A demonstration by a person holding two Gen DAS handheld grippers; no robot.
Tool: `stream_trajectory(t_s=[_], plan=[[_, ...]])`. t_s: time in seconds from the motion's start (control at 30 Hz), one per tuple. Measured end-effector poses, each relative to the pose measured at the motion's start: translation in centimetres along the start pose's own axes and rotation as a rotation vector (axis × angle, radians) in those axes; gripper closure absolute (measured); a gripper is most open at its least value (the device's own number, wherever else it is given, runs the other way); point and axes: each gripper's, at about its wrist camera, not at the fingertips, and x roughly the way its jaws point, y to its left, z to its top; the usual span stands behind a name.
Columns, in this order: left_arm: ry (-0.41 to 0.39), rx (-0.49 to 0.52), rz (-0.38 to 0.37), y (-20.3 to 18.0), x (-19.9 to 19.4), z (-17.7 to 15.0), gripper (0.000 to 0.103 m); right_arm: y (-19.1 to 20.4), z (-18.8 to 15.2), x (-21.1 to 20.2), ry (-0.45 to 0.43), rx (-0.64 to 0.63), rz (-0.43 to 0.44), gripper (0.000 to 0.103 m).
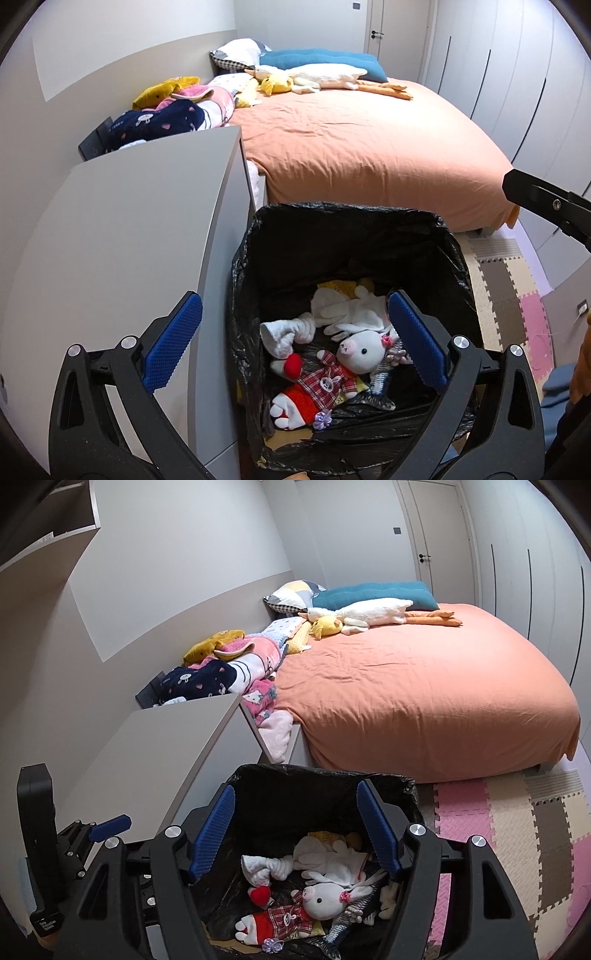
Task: Organize soft objects
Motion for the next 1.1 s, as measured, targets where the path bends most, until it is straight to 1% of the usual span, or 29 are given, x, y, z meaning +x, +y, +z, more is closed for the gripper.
stream_trajectory(t_s=[0.4, 0.73, 1.1], plan=[[-0.003, -0.043, 0.000, 0.83, -0.15, -0.14, 0.006, 0.59, -0.09, 0.44, 0.006, -0.009, -0.001, 0.033], [0.000, -0.049, -0.008, 0.88, -0.15, -0.16, 0.006, 0.59, -0.06, 0.46, 0.007, -0.007, -0.002, 0.033], [-0.002, -0.040, 0.008, 0.79, -0.21, -0.18, 0.006, 0.68, -0.15, 0.44, 0.008, -0.008, -0.003, 0.033]])
